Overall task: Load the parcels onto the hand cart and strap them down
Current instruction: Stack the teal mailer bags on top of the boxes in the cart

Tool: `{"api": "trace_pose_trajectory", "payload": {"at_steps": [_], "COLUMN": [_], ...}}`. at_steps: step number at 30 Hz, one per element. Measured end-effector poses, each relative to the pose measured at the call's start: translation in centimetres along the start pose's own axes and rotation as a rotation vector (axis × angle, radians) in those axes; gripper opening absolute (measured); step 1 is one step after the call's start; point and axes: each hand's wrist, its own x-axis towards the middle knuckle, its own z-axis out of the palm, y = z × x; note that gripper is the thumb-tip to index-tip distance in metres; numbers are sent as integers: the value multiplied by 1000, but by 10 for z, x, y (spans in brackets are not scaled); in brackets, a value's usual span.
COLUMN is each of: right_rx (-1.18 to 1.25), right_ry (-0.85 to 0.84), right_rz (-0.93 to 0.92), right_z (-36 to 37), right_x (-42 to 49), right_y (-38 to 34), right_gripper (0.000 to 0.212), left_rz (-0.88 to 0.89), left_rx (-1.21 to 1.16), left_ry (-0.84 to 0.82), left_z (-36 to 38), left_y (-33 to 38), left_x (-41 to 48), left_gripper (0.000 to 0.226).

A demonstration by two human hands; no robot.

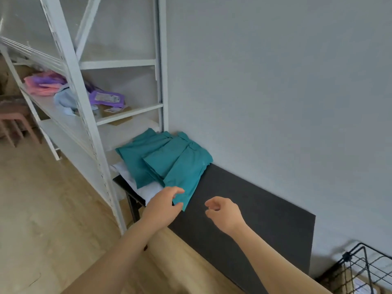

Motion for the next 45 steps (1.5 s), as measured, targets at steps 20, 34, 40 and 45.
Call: {"api": "trace_pose_trajectory", "payload": {"at_steps": [20, 34, 40, 45], "right_rx": [-63, 50, 155, 217], "right_ry": [-106, -32, 216, 323], "right_rz": [102, 431, 558, 677], "right_z": [61, 58, 17, -1], "right_x": [247, 260, 231, 192], "right_y": [-70, -73, -42, -6], "right_gripper": [81, 82, 70, 67], "left_rz": [-129, -265, -100, 43], "left_rx": [302, -273, -306, -267], "left_ry": [-220, -401, -566, -761], "left_z": [-44, -40, -13, 27], "left_y": [-106, -86, -51, -21], "left_x": [254, 297, 289, 271], "left_gripper": [57, 74, 75, 72]}}
